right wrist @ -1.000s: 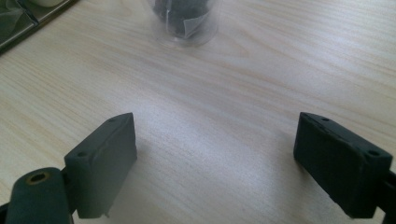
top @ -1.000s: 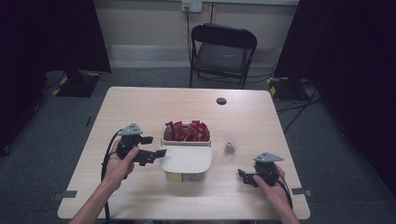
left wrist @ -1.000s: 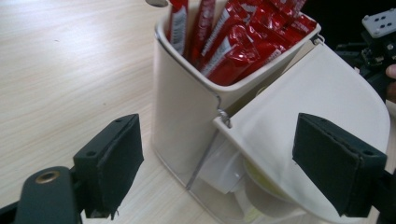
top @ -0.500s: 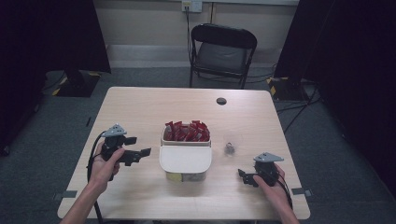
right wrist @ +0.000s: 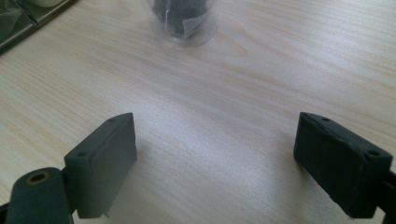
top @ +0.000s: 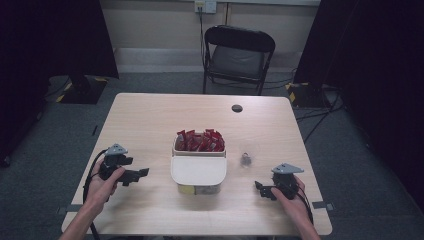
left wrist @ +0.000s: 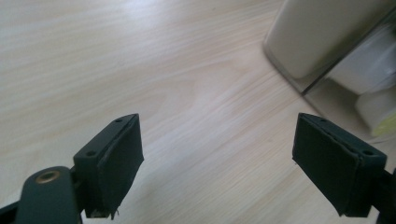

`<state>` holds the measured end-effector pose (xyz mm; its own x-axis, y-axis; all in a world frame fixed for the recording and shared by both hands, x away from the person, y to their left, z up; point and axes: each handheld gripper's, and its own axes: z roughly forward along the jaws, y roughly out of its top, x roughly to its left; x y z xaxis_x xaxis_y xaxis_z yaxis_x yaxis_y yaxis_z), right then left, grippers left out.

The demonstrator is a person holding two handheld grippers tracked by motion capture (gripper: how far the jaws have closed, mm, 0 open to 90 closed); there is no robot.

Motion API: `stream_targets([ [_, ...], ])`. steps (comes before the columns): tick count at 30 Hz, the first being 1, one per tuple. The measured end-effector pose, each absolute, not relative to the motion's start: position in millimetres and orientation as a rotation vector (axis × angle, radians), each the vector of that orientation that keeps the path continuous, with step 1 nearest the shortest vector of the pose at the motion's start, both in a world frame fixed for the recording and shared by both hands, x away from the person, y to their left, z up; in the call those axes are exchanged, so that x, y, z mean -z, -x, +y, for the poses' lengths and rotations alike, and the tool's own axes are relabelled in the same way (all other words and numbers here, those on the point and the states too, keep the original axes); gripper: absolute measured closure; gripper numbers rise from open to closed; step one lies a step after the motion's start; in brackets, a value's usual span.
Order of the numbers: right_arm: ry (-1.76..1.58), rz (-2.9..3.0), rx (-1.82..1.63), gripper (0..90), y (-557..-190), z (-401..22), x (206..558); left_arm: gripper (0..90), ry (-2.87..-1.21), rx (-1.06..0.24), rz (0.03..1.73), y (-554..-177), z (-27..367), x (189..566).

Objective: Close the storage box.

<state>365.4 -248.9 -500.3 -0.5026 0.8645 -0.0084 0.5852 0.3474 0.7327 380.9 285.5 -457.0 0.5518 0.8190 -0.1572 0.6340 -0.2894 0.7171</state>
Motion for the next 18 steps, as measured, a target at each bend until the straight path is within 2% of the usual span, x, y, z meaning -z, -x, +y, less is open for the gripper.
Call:
stream_targets([
  [11, -1.272, 2.220, -0.962, 12.7, -365, -249, 500, 16.0, -2.082, -0.362, 1.278, -384, 302, 489],
  [18, -1.272, 2.220, -0.961, 12.7, -365, -249, 500, 13.6, -2.037, -0.534, 1.248, -376, 300, 501],
])
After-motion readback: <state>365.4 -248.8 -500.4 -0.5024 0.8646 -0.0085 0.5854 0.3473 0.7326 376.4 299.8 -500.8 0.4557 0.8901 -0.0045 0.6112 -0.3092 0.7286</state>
